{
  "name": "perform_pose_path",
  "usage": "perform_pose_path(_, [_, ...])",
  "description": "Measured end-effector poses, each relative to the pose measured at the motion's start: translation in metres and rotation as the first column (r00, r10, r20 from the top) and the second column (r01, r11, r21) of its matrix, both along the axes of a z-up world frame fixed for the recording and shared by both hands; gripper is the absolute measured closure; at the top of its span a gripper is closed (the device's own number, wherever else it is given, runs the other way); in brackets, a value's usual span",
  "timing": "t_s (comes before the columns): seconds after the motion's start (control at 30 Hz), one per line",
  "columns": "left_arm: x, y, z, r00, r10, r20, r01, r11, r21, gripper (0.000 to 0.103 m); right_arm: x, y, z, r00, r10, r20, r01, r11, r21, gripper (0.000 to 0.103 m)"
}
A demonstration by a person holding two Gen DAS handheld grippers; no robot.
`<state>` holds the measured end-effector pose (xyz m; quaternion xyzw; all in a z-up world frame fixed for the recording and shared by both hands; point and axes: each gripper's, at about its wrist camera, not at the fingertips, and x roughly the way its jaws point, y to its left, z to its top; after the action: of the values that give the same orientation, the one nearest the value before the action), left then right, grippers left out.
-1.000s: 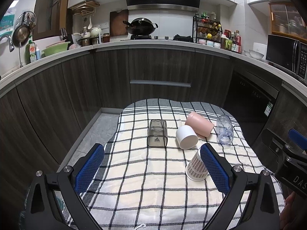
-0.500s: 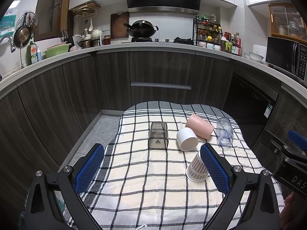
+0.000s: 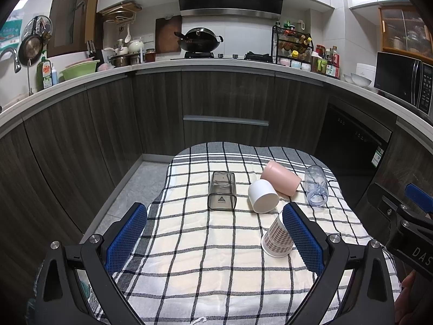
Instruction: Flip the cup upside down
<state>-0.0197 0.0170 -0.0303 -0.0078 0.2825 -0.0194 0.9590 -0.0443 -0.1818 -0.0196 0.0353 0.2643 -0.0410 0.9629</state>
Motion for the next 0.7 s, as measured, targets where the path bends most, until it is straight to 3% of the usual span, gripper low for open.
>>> perform_pose_path(0.7, [0.0009, -0.0004, -0.0048, 1.000, 0.012, -0.016, -0.012, 1.000, -0.008, 0.001, 0.0002, -0.0003, 0.0001, 1.000, 0.002, 0.001, -0.002, 1.000, -0.001, 0.002])
